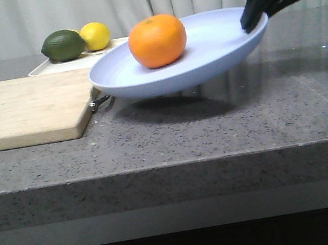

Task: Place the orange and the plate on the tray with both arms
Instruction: 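Grip the plate rim with the right gripper and lift the plate, then carry the plate with the orange onto the white tray and release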

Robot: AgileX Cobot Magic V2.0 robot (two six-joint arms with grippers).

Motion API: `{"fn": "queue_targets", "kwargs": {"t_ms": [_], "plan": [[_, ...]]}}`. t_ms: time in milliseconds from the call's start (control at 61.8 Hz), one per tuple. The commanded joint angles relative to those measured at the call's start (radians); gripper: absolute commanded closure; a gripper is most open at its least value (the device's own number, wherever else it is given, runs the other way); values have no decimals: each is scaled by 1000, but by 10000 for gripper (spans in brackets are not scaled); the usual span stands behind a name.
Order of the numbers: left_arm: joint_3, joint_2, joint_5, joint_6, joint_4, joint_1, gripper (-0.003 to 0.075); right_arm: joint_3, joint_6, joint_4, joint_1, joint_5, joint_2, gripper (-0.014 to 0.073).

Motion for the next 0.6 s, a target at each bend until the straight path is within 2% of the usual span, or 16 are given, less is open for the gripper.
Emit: {"fn": "queue_targets", "kwargs": {"t_ms": [0, 275, 582], "plan": [[-23, 14, -84, -8, -5, 2, 738, -141, -3, 46, 0, 3, -18, 703], [-23, 14, -84, -8, -5, 2, 738, -536, 35, 160, 0, 152, 209, 703], [-23, 14, -84, -8, -5, 2, 738, -1011, 187, 160, 0, 192, 533, 703]]}}
